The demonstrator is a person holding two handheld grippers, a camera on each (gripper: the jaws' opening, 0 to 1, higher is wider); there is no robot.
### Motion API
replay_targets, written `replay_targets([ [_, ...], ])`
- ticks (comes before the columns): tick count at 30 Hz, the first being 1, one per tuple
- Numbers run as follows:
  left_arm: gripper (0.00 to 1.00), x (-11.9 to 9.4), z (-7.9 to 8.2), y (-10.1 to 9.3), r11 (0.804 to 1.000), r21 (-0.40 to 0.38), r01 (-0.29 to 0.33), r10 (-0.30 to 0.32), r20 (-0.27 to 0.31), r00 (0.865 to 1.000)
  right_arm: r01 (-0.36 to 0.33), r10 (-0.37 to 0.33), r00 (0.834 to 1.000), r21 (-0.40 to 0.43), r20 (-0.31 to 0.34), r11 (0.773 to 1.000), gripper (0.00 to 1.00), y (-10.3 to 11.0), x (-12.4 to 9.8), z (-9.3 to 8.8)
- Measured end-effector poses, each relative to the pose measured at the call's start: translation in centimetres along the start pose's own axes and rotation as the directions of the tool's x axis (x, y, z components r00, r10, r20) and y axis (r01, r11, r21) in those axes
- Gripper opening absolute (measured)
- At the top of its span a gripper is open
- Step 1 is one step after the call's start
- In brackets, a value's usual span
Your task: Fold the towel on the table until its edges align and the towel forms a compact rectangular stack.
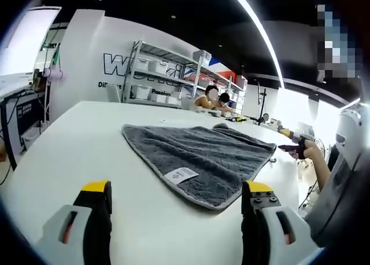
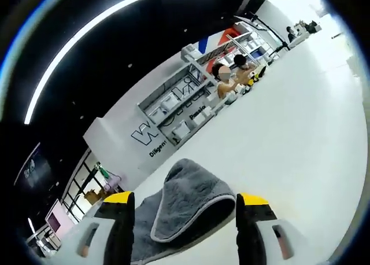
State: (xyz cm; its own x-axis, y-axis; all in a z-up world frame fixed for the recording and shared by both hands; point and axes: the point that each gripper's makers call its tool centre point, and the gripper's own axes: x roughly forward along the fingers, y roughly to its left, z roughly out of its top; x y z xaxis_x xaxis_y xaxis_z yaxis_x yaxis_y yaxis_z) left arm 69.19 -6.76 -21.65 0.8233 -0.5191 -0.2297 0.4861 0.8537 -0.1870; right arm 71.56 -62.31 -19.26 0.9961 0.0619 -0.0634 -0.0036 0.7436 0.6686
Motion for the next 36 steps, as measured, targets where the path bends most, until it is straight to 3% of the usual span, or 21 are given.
replay_targets([
  [5, 0.98, 0.0, 0.1, -0.1, 1.0, 0.003, 0.003, -0.003, 0.0, 1.0, 0.039, -0.04, 0.999, -0.031, -0.019, 0.999, 0.71, -1.1, 0.3, -0.1],
  [14, 0.98, -0.3, 0.2, 0.0, 1.0, 0.006, -0.01, 0.01, 0.001, 1.0, 0.072, -0.074, 0.995, -0.037, -0.069, 0.997, 0.54, -2.8, 1.0, -0.5],
  [18, 0.98, -0.4, 0.3, 0.0, 1.0, 0.007, -0.012, 0.012, 0.002, 1.0, 0.11, -0.125, 0.986, -0.123, -0.114, 0.986, 0.44, -4.4, 1.1, -0.9],
  [26, 0.98, 0.0, 0.3, -0.1, 1.0, 0.009, -0.004, 0.004, 0.0, 1.0, 0.099, -0.118, 0.983, -0.134, -0.14, 0.986, 0.32, -5.2, 1.3, -0.9],
  [31, 0.98, 0.1, 0.4, -0.2, 1.0, 0.012, -0.001, 0.001, 0.001, 1.0, 0.099, -0.151, 0.97, -0.253, -0.193, 0.962, 0.27, -5.7, 1.7, -1.3],
  [36, 0.98, -0.1, 0.4, 0.0, 1.0, 0.012, -0.008, 0.008, -0.001, 1.0, 0.082, -0.154, 0.963, -0.308, -0.22, 0.948, 0.23, -5.3, 1.7, -1.9],
])
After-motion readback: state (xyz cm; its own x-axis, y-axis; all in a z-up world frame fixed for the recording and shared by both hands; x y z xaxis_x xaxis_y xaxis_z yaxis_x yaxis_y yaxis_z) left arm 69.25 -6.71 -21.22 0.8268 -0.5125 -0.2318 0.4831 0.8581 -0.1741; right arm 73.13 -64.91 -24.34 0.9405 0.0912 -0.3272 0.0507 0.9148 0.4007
